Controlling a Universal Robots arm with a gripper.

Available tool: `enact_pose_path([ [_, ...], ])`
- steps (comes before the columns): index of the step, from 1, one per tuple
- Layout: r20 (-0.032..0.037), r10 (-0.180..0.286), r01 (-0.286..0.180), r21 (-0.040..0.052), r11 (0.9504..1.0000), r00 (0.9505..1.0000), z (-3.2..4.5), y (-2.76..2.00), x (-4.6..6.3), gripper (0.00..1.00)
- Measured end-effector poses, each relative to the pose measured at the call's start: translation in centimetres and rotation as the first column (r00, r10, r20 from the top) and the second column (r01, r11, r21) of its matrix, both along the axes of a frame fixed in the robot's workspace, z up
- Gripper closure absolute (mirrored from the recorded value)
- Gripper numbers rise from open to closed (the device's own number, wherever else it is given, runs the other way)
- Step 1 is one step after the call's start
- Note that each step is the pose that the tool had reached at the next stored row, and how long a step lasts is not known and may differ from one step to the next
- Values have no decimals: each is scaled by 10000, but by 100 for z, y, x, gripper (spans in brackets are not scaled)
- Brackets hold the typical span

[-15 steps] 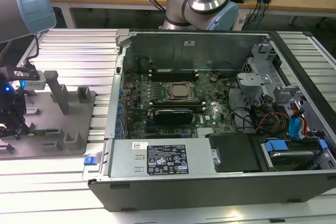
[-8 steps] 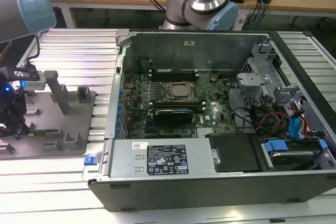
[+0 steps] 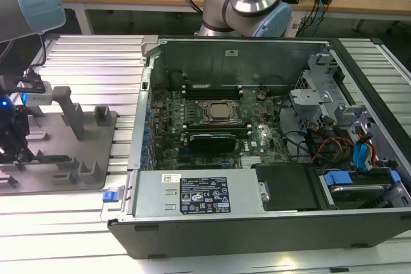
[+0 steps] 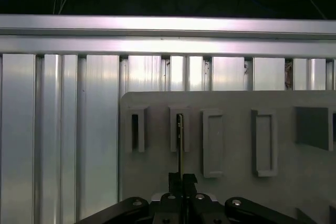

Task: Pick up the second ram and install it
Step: 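Pick up the second ram and move it above second insertion slot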

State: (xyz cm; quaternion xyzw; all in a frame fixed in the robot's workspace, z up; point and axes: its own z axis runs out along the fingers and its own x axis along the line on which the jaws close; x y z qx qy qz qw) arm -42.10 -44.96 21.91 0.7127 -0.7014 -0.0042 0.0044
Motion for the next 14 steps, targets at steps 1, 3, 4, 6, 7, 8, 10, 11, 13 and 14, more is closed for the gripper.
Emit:
enact_pose_path([
  [1,1,0,0,0,10000,10000,14,0,0,90],
  [3,2,0,0,0,10000,10000,54,1,0,90],
  [4,3,0,0,-1,10000,10000,71,1,0,90],
  [6,3,0,0,-6,10000,10000,112,2,0,90],
  [7,3,-1,1,-11,10000,10000,163,3,0,90],
  [8,3,-1,1,-24,10000,10000,208,5,0,90],
  [10,3,0,0,-40,10000,10000,286,6,0,90],
  [11,4,0,0,-43,10000,10000,312,7,0,90],
  [13,3,-1,1,-63,10000,10000,385,11,0,90],
  [14,4,-1,1,-84,10000,10000,434,14,0,90],
])
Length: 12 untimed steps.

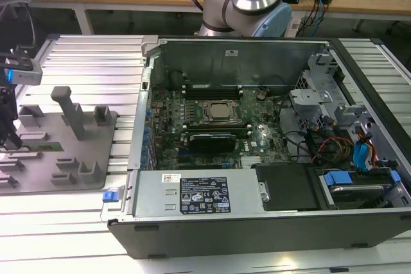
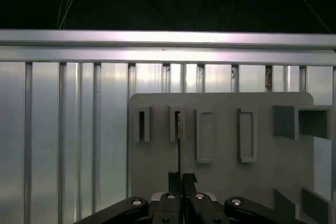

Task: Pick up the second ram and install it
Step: 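Pick up the second ram and move it above second insertion slot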

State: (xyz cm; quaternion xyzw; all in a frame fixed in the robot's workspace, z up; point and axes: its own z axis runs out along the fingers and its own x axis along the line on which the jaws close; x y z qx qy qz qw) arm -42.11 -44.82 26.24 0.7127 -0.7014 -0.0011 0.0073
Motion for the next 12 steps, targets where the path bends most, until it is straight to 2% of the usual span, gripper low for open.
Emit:
enact_pose_path([
  [2,0,-1,1,-41,10000,10000,106,11,-1,90],
  [3,-1,0,0,-108,9999,10000,182,20,0,90],
  [4,-1,1,-1,-129,9999,10000,225,23,1,90],
  [6,0,1,-1,-148,9999,10000,343,25,0,90],
  [12,0,1,-1,-189,9998,10000,603,38,0,90],
])
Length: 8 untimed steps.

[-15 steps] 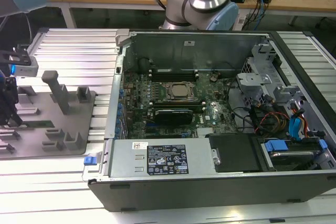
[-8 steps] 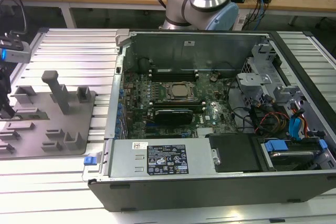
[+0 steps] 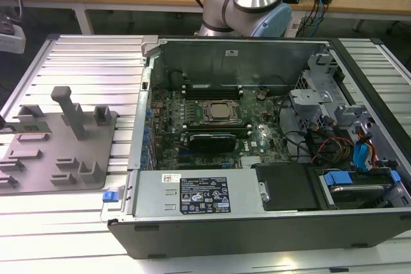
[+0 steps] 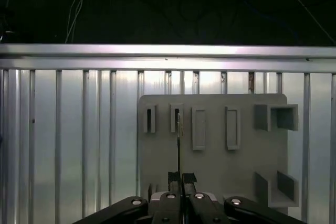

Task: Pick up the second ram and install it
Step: 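Pick up the second ram and move it above second insertion slot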

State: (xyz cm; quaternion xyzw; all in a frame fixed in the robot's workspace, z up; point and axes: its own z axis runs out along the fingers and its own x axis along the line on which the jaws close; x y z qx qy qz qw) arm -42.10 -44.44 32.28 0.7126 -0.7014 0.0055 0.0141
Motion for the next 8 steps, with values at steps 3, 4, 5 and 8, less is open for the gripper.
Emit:
enact_pose_path([
  [3,0,-1,1,-20,10000,10000,88,8,0,90],
  [4,0,0,0,-28,10000,10000,118,10,0,90],
  [5,-1,1,-1,-39,10000,10000,161,12,0,90],
  [8,0,0,0,-62,10000,10000,337,20,0,90],
])
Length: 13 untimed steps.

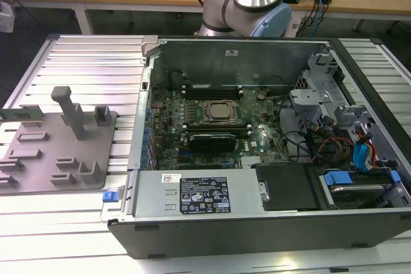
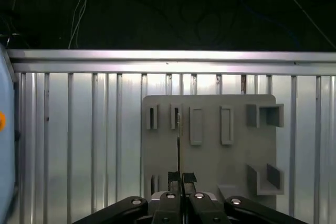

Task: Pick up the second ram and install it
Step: 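Pick up the second ram and move it above second insertion slot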

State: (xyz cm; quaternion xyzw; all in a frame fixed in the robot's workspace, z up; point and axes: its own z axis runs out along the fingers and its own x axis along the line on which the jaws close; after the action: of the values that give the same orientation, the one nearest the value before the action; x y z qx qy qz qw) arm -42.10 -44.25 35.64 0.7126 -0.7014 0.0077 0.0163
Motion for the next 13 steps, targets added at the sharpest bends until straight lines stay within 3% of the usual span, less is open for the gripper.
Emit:
enact_pose_path([
  [10,0,0,0,-62,10000,10000,579,29,0,90],
  [13,0,0,0,-62,10000,10000,681,32,1,90],
])
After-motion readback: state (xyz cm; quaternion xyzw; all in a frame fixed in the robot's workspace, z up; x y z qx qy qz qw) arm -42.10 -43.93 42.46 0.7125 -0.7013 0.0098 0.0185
